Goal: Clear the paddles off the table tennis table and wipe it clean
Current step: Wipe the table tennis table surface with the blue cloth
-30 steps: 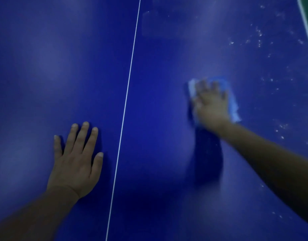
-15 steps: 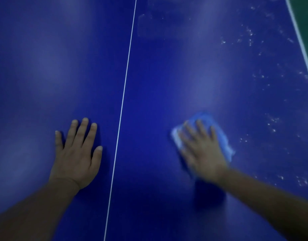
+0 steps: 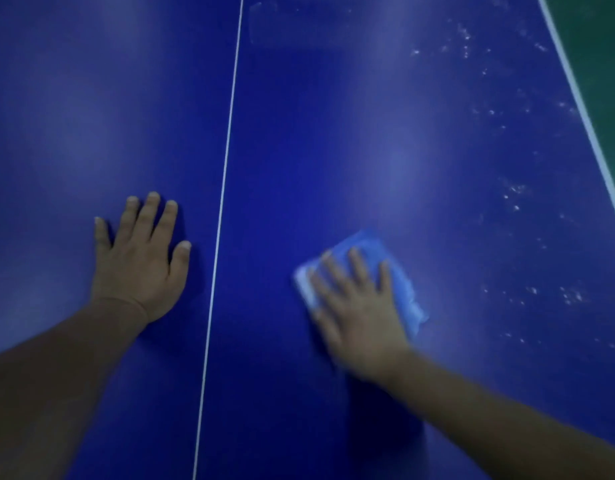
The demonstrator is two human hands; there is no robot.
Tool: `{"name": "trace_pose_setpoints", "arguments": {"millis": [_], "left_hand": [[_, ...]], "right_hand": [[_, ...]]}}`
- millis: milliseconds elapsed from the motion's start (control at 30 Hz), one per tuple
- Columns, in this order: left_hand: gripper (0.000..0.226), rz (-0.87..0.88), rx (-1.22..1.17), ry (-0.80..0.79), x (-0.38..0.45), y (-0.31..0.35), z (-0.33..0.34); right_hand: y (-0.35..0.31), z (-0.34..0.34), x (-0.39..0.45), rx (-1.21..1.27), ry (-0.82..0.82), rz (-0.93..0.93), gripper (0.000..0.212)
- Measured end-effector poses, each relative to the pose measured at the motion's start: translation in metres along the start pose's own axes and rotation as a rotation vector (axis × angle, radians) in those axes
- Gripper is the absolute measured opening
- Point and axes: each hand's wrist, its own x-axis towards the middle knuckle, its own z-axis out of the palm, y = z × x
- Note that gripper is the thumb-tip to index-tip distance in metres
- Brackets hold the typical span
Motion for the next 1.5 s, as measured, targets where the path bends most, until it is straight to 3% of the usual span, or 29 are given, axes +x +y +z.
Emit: {"name": "trace_pose_setpoints", "arguments": {"millis": [67, 133, 167, 233, 300, 367, 433, 567, 633, 667, 733, 833, 900, 933, 1000, 1100, 1167, 1233, 1367, 1433, 1500], "left_hand": [[0.076, -0.004, 0.049, 0.011, 0.000, 0.001, -0.001], [0.078, -0.007, 0.083, 0.036, -0.004, 0.003, -0.003], [0.078, -0.020, 0.082, 0.050, -0.007, 0.004, -0.004], [0.077, -0.042, 0.031, 0.062, -0.018, 0.009, -0.007], [0.074, -0.007, -0.042, 0.071, -0.045, 0.017, -0.007], [0.071, 0.083, -0.100, 0.075, -0.084, 0.025, -0.002], [0.067, 0.160, -0.136, 0.065, -0.132, 0.031, 0.003], [0.066, 0.202, -0.141, -0.002, -0.228, 0.032, 0.016], [0.067, 0.204, -0.105, -0.031, -0.265, 0.027, 0.021], [0.067, 0.212, -0.089, -0.047, -0.279, 0.025, 0.023], [0.069, 0.218, -0.072, -0.070, -0.295, 0.020, 0.025], [0.069, 0.223, -0.101, -0.061, -0.301, 0.019, 0.024], [0.068, 0.217, -0.109, -0.058, -0.302, 0.020, 0.023], [0.068, 0.208, -0.114, -0.065, -0.301, 0.021, 0.023], [0.068, 0.201, -0.113, -0.070, -0.301, 0.020, 0.024], [0.065, 0.195, -0.094, -0.073, -0.300, 0.019, 0.025], [0.064, 0.198, -0.093, -0.071, -0.300, 0.021, 0.024], [0.065, 0.204, -0.092, -0.079, -0.300, 0.021, 0.024], [0.064, 0.213, -0.097, -0.077, -0.302, 0.020, 0.024], [0.064, 0.210, -0.108, -0.078, -0.301, 0.019, 0.024], [0.065, 0.204, -0.111, -0.076, -0.301, 0.019, 0.024]], "right_hand": [[-0.009, -0.001, -0.043, 0.020, -0.081, -0.255, 0.055], [0.036, -0.003, -0.033, -0.029, -0.083, -0.234, 0.055], [0.065, -0.002, -0.019, -0.071, -0.053, -0.100, 0.057], [0.126, -0.013, 0.016, -0.069, -0.049, 0.337, 0.060], [0.157, -0.026, 0.036, 0.101, -0.035, 0.728, 0.057], [0.136, -0.027, 0.038, 0.184, 0.000, 0.831, 0.056], [0.077, -0.014, 0.018, 0.102, 0.036, 0.674, 0.057], [-0.070, 0.009, -0.115, 0.061, -0.015, 0.050, 0.053], [-0.073, 0.006, -0.158, 0.073, -0.086, -0.175, 0.052], [-0.055, 0.004, -0.159, 0.058, -0.107, -0.187, 0.052], [-0.008, 0.005, -0.139, 0.012, -0.077, 0.021, 0.054], [0.053, -0.008, -0.099, 0.083, -0.050, 0.591, 0.058], [0.048, -0.010, -0.080, 0.172, -0.024, 0.859, 0.057], [0.028, -0.007, -0.076, 0.171, -0.014, 0.894, 0.057], [-0.041, 0.004, -0.092, 0.084, 0.047, 0.714, 0.058], [-0.140, 0.017, -0.178, 0.076, -0.048, 0.111, 0.053], [-0.120, 0.016, -0.218, 0.094, -0.095, -0.010, 0.053], [-0.065, 0.015, -0.226, 0.032, -0.101, 0.160, 0.055], [0.018, -0.004, -0.204, 0.090, -0.152, 0.813, 0.058], [0.006, -0.007, -0.175, 0.166, -0.067, 1.053, 0.057], [-0.041, 0.000, -0.147, 0.164, -0.047, 1.021, 0.056]]}}
